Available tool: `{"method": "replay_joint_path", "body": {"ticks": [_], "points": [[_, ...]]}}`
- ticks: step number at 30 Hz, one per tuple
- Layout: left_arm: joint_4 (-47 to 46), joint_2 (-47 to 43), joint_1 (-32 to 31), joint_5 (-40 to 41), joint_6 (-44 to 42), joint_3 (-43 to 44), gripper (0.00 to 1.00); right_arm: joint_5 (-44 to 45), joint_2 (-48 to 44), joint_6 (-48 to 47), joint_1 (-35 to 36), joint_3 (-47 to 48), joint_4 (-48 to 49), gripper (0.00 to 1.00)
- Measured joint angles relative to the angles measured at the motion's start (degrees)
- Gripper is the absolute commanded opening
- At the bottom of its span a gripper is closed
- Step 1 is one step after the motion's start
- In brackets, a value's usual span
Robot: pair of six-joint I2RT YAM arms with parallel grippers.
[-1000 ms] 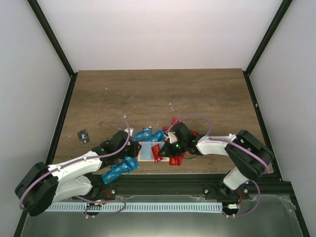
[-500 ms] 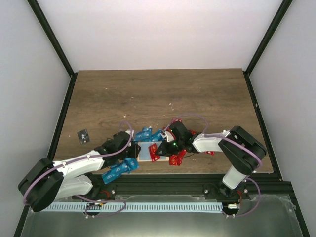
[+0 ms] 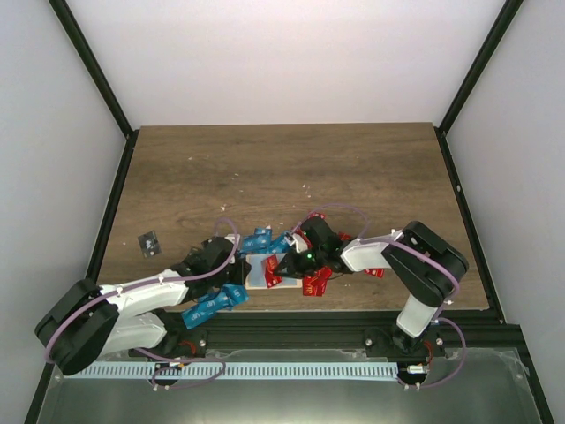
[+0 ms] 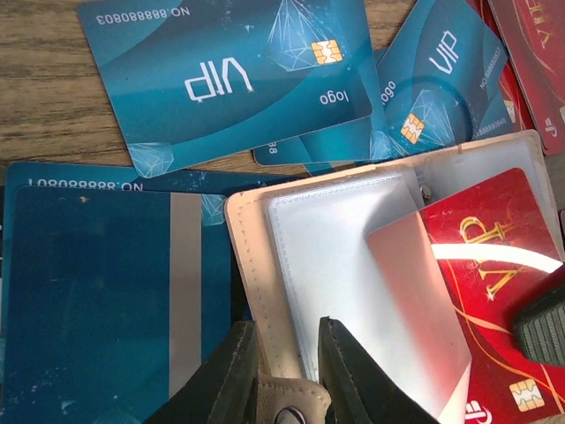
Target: Put the credit cards into the card holder
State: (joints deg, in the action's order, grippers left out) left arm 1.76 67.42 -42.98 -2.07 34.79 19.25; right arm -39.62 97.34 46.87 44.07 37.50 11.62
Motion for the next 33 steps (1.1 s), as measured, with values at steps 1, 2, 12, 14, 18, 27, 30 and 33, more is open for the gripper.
{"method": "replay_joint_path", "body": {"ticks": [1,2,12,14,18,27,30,33], "points": [[0.0,0.0,0.0,0.0,0.1,0.0,0.21,0.2,0.0,0.5,0.0,0.0,0.0,0.01],[0.0,0.0,0.0,-0.1,0.1,0.0,0.2,0.3,0.0,0.9,0.0,0.0,0.0,0.01],[0.0,0.0,0.0,-0.7,0.8,-0.2,0.09,0.7,-1.6,8.7,-0.1,-3.8,2.9,0.01],[-0.1,0.1,0.0,-0.9,0.8,-0.2,0.09,0.3,-1.1,10.4,-0.2,-4.5,5.3,0.01],[-0.8,1.0,0.0,-1.7,0.8,-0.2,0.08,-0.7,1.6,13.3,-0.2,-4.7,10.3,0.01],[-1.4,1.5,0.0,-2.6,0.8,-0.2,0.07,0.1,2.9,17.8,-0.2,-5.7,16.0,0.01],[-1.5,1.6,0.0,-2.8,0.8,-0.2,0.07,0.7,3.5,19.0,-0.2,-5.9,17.4,0.01],[-1.6,1.7,0.0,-3.1,0.8,-0.2,0.06,0.9,4.2,19.8,-0.1,-5.9,18.6,0.01]]}}
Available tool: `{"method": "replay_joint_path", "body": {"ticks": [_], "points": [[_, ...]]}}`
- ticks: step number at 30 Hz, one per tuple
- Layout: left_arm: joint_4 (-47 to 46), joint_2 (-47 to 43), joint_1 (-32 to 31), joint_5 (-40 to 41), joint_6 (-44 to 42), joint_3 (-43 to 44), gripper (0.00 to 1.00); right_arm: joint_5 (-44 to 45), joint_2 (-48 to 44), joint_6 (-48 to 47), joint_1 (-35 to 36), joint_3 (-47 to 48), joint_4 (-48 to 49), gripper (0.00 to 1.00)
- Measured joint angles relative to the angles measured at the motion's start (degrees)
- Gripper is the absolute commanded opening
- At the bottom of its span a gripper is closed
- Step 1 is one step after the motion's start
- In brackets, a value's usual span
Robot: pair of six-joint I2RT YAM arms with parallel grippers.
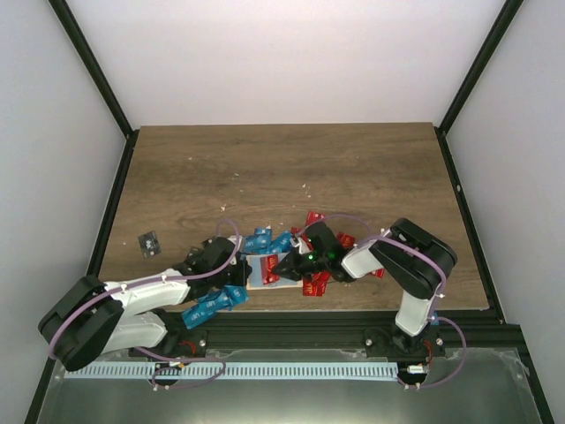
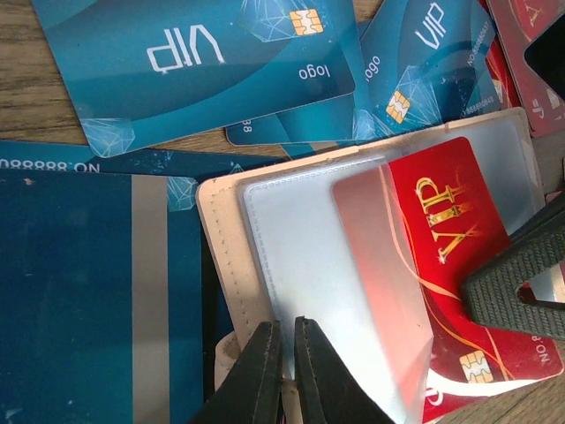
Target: Put the credit cards into the card holder
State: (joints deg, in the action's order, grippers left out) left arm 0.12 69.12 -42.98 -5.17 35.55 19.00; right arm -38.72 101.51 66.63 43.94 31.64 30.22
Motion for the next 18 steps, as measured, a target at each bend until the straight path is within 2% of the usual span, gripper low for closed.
{"method": "replay_joint_path", "body": {"ticks": [18], "points": [[-0.9,0.3,0.1,-0.5,0.0,-0.4,0.06,1.9,5.5,2.6,4.2,3.0,6.2,0.01]]}}
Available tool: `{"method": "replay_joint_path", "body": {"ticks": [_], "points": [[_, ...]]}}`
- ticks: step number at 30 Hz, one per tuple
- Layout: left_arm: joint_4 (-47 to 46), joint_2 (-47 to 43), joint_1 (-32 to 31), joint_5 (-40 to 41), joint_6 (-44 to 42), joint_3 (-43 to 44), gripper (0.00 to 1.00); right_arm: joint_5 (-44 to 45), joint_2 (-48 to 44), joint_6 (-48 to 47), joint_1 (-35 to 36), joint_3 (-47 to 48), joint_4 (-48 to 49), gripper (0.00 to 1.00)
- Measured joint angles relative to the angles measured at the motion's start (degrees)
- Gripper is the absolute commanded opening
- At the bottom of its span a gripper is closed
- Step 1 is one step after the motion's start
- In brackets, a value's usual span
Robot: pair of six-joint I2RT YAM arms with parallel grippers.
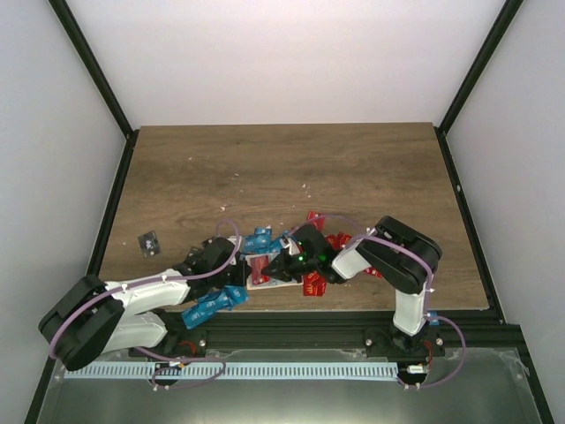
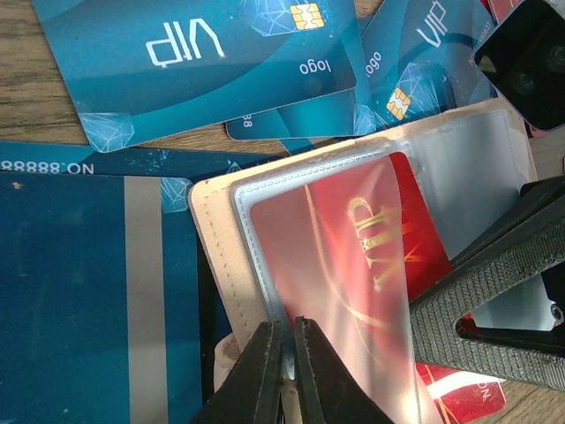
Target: Put the credit cards into the card holder
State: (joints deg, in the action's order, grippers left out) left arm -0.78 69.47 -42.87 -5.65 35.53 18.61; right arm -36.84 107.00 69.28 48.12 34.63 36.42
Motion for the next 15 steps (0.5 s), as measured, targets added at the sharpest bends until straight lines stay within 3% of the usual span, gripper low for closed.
{"method": "replay_joint_path", "body": {"ticks": [6,15], "points": [[-0.3,-0.1,0.1,-0.1,0.0,-0.2,0.06,0.1,0.1,-0.5,0.2,0.7,-1.0,0.1],[-1.3,0.4,0.2,-0.4,-0.2,-0.3,0.05,1.0,-1.5,-2.1,1.6,2.1,-4.3,0.32]]}}
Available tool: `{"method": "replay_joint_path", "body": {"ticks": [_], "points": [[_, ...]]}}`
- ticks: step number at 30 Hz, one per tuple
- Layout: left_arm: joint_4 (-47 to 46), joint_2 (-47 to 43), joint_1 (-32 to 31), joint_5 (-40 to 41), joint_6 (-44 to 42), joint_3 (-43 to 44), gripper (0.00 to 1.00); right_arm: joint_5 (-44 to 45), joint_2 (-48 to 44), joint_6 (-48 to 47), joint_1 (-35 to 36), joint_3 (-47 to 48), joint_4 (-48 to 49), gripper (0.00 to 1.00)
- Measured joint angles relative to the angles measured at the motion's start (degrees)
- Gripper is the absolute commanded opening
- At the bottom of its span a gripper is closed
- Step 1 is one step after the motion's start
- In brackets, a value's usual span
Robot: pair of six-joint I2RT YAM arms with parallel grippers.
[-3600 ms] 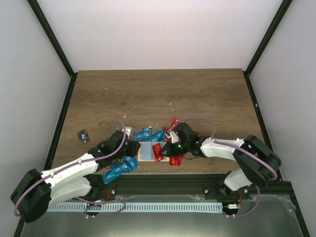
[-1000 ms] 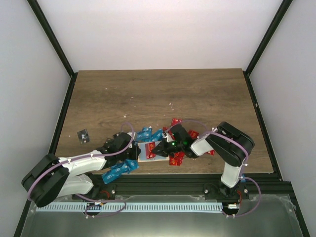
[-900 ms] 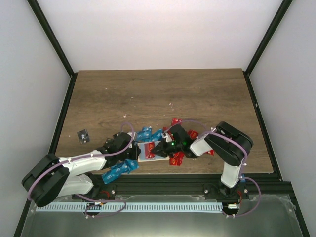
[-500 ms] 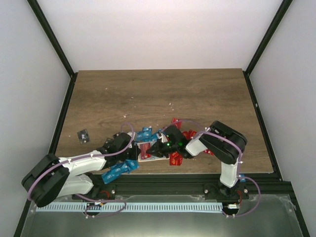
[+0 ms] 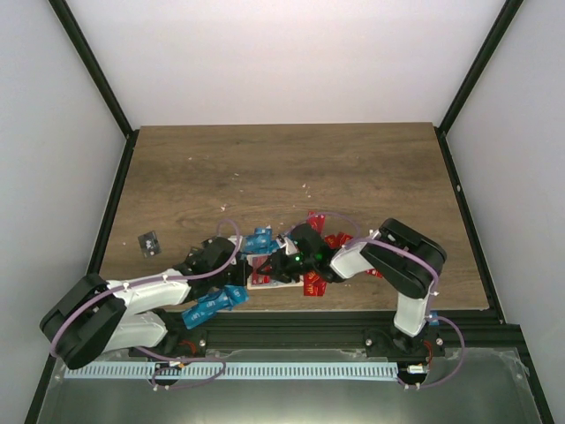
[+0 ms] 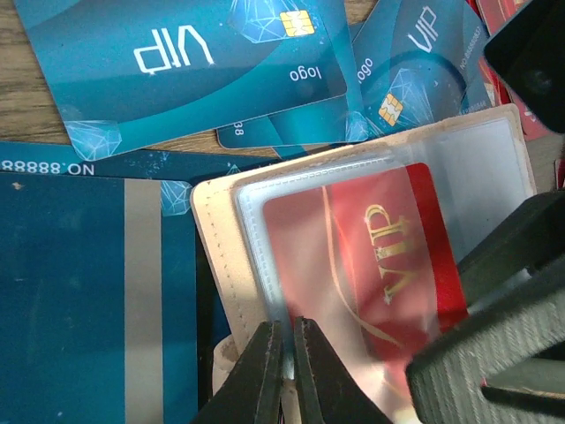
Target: Put the credit cards into the card holder
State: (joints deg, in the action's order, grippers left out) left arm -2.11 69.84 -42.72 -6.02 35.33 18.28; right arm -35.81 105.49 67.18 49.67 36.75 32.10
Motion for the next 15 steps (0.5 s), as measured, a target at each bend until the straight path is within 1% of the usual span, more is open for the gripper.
{"method": "replay_joint_path", "body": {"ticks": [4,10,12,15], "points": [[-0.4,0.3,0.0,-0.1,0.0,0.0,0.05,2.3,-3.3,-1.9,0.6,0.0,-5.2,0.45],[-0.4,0.3,0.0,0.2,0.2,0.0,0.06,4.6,-7.5,-5.6,0.9,0.6,-12.7,0.68],[-0.4,0.3,0.0,0.4,0.3,0.0,0.05,5.1,-8.3,-6.3,1.0,0.8,-14.2,0.72],[-0.3,0.3,0.0,0.4,0.5,0.0,0.06,6.3,-10.0,-7.6,1.1,1.0,-17.1,0.74]]}}
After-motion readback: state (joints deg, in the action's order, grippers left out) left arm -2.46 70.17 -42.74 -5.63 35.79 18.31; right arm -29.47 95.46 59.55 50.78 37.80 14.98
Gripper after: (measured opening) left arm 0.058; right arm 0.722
